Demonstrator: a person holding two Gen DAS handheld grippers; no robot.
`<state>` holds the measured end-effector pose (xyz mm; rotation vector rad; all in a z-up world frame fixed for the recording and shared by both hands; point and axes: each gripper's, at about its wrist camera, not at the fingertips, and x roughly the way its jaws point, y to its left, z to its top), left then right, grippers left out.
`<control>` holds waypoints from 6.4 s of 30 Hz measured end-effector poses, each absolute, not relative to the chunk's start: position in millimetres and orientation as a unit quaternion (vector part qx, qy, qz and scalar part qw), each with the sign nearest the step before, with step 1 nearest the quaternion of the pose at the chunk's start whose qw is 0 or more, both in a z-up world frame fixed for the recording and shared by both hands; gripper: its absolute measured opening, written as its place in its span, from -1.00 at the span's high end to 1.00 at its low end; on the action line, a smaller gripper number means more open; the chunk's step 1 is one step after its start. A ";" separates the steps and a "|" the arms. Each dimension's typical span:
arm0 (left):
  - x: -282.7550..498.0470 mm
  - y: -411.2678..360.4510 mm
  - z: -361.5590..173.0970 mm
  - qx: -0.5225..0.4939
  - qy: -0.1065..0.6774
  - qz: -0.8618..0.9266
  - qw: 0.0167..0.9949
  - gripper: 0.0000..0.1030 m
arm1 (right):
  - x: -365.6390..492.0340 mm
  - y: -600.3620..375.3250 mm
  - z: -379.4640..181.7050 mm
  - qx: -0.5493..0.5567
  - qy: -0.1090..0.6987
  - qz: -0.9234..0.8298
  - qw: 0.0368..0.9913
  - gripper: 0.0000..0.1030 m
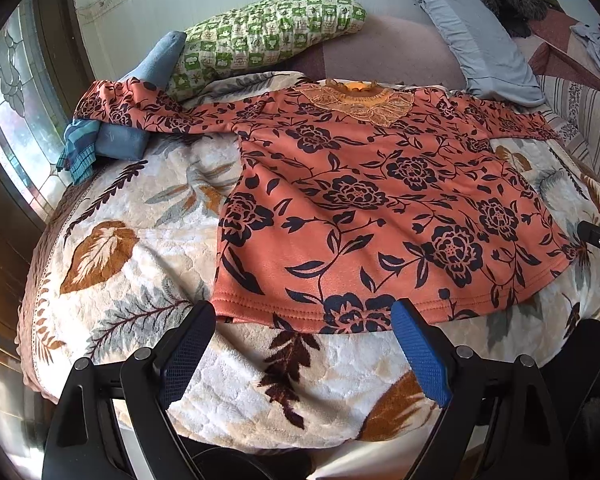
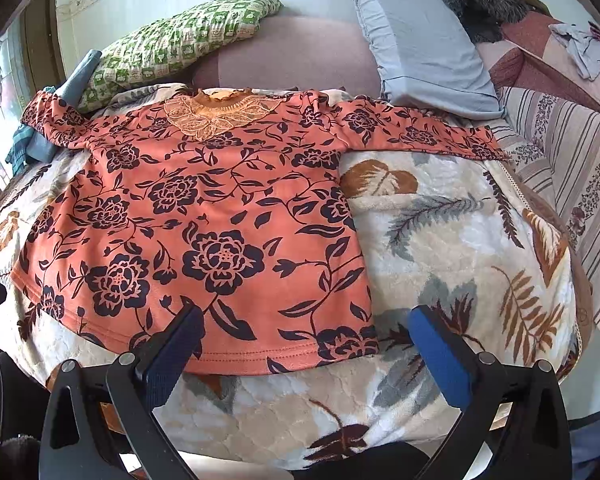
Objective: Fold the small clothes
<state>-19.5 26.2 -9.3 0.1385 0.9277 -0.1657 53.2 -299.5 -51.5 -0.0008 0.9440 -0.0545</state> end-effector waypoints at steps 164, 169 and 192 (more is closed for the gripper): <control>361.5 -124.1 -116.3 -0.062 0.517 -0.063 0.852 -0.39 | 391.6 -551.3 -30.7 0.286 0.256 0.075 0.920 0.91; 335.0 -58.7 -96.5 -0.100 0.504 -0.042 0.857 -0.39 | 403.9 -390.1 -18.7 0.284 0.285 0.202 0.893 0.90; 332.3 36.4 -103.9 -0.220 0.518 -0.012 0.826 -0.39 | 342.9 -302.8 -107.4 0.353 0.421 0.152 0.822 0.14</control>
